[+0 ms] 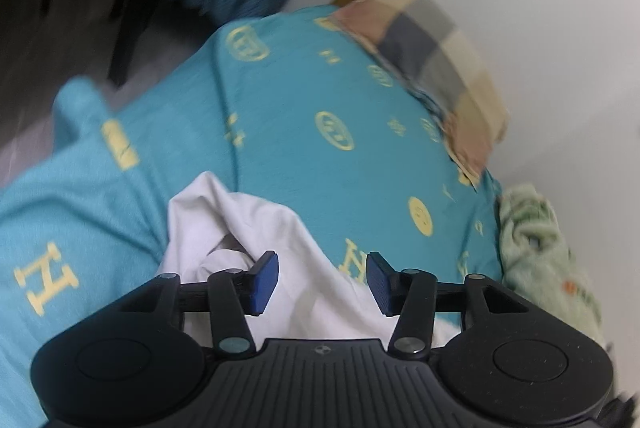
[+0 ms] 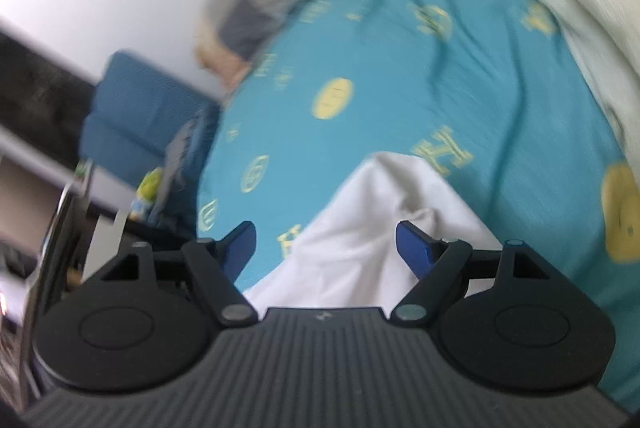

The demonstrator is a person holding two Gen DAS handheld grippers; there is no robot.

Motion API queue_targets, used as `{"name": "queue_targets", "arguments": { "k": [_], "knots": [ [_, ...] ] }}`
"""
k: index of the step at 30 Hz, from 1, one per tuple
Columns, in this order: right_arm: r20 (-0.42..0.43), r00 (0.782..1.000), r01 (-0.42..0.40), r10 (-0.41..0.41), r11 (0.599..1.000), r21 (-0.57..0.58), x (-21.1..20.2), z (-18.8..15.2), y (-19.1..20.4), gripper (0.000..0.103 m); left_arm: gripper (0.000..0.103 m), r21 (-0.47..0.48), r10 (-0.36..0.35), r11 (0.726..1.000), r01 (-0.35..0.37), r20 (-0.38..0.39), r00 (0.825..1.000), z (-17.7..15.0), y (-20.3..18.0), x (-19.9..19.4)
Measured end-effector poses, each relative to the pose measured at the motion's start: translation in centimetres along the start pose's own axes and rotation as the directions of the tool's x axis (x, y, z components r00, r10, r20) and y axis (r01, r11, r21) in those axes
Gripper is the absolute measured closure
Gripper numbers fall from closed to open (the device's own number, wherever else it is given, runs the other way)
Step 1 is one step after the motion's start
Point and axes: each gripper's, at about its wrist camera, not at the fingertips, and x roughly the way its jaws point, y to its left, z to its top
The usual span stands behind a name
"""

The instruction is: Fold clothes

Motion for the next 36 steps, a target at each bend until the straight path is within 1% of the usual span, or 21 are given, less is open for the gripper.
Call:
{"name": "queue_targets", "arguments": {
  "k": [2, 3, 5, 7, 9, 12, 14, 18, 22, 25, 29, 32, 36],
  "knots": [
    [0.031, 0.999, 0.021, -0.016, 0.987, -0.161, 0.2, -0.7, 1.3, 0.023, 0.038, 0.132, 0.025, 0.991, -0.028, 0.023, 0.999, -0.8, -1.7, 0.0],
    [0.048, 0.999, 0.036, -0.025, 0.968, -0.247, 0.4, -1.0, 1.9, 0.023, 0.036, 0.187, 0.032, 0.982, -0.038, 0.034, 0.999, -1.2, -2.4, 0.3],
    [0.076, 0.996, 0.076, -0.050, 0.919, -0.387, 1.3, -1.7, 2.9, 0.024, 0.032, 0.270, 0.047, 0.961, -0.057, 0.046, 0.998, -2.0, -3.4, 1.3],
    [0.077, 0.994, 0.099, -0.071, 0.877, -0.471, 2.7, -2.0, 3.2, 0.024, 0.032, 0.324, 0.072, 0.942, -0.084, 0.049, 0.996, -2.7, -3.7, 2.6],
    [0.058, 0.994, 0.108, -0.091, 0.850, -0.516, 4.2, -2.3, 3.2, 0.025, 0.032, 0.359, 0.101, 0.926, -0.112, 0.049, 0.994, -3.2, -3.6, 3.9],
    [0.023, 0.991, 0.122, -0.130, 0.833, -0.540, 6.0, -2.8, 2.6, 0.025, 0.032, 0.377, 0.148, 0.915, -0.143, 0.017, 0.989, -3.7, -3.0, 5.7],
    [0.004, 0.988, 0.133, -0.156, 0.829, -0.543, 6.8, -3.1, 2.1, 0.025, 0.032, 0.372, 0.165, 0.916, -0.151, -0.006, 0.986, -3.8, -2.3, 6.8],
    [-0.001, 0.986, 0.140, -0.167, 0.829, -0.541, 7.4, -3.5, 1.6, 0.025, 0.032, 0.373, 0.184, 0.914, -0.162, -0.023, 0.983, -3.7, -1.6, 7.8],
    [0.009, 0.985, 0.152, -0.174, 0.832, -0.534, 6.7, -3.5, 2.0, 0.026, 0.032, 0.391, 0.186, 0.905, -0.165, -0.015, 0.982, -3.5, -1.9, 7.2],
    [0.027, 0.987, 0.150, -0.159, 0.841, -0.520, 5.5, -3.1, 2.6, 0.026, 0.032, 0.394, 0.182, 0.904, -0.166, -0.003, 0.983, -3.5, -2.2, 6.1],
    [0.057, 0.986, 0.163, -0.157, 0.835, -0.526, 3.3, -3.1, 3.3, 0.026, 0.032, 0.428, 0.186, 0.885, -0.186, 0.043, 0.982, -3.5, -2.9, 4.3],
    [0.061, 0.982, 0.184, -0.178, 0.831, -0.525, 2.1, -3.6, 3.2, 0.026, 0.032, 0.426, 0.196, 0.884, -0.194, 0.039, 0.980, -3.7, -2.8, 3.3],
    [0.034, 0.981, 0.181, -0.189, 0.848, -0.498, 1.4, -4.1, 2.6, 0.026, 0.032, 0.411, 0.204, 0.891, -0.195, 0.023, 0.979, -4.1, -2.1, 2.6]
  ]
}}
